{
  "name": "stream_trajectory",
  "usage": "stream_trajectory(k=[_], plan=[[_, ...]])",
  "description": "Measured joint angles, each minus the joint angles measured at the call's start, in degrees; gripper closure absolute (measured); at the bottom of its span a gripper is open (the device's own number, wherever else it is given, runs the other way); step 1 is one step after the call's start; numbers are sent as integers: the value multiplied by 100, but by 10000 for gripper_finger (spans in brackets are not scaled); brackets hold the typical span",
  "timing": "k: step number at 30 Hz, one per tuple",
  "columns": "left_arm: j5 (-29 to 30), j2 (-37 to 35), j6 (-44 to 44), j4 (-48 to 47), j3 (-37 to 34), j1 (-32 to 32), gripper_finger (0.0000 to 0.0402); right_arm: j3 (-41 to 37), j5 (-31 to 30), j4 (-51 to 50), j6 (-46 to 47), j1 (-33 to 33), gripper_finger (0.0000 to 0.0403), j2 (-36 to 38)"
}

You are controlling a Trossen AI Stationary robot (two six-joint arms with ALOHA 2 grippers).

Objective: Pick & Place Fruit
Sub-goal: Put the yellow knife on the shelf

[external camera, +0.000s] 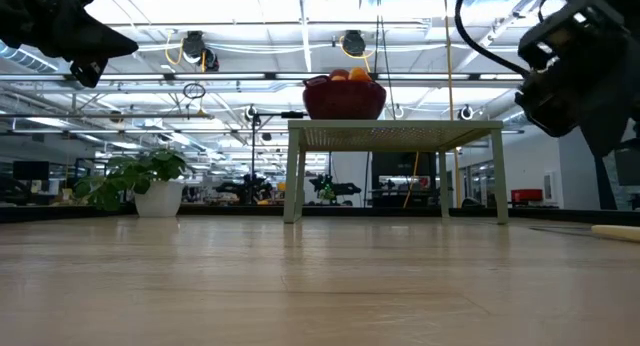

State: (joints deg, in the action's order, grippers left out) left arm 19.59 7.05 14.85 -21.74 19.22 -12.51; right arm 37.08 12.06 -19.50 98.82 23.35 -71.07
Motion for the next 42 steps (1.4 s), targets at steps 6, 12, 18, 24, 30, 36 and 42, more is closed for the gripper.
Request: stream_trajectory(k=[6, 12, 18, 24, 30, 36, 42], plan=[[0, 2, -17, -1, 0, 2, 383, 0, 0, 115, 295, 32, 104, 52], [2, 2, 28, -145, 0, 2, 375, 172, -187, -594, 666, 229, 104, 66], [2, 2, 42, -266, 0, 1, 393, 931, -545, -2076, 696, 302, 105, 5], [2, 2, 40, -258, 0, 2, 393, 1305, -609, -2601, 576, 302, 105, -693], [3, 2, 39, -251, 0, 0, 375, 1569, -647, -2919, 350, 299, 105, -1471], [48, 2, 46, -246, 0, 1, 382, 1696, -1038, -3089, 303, 291, 105, -1794], [48, 2, 72, -246, 0, 1, 399, 1694, -1227, -3165, 75, 286, 105, -1797]])
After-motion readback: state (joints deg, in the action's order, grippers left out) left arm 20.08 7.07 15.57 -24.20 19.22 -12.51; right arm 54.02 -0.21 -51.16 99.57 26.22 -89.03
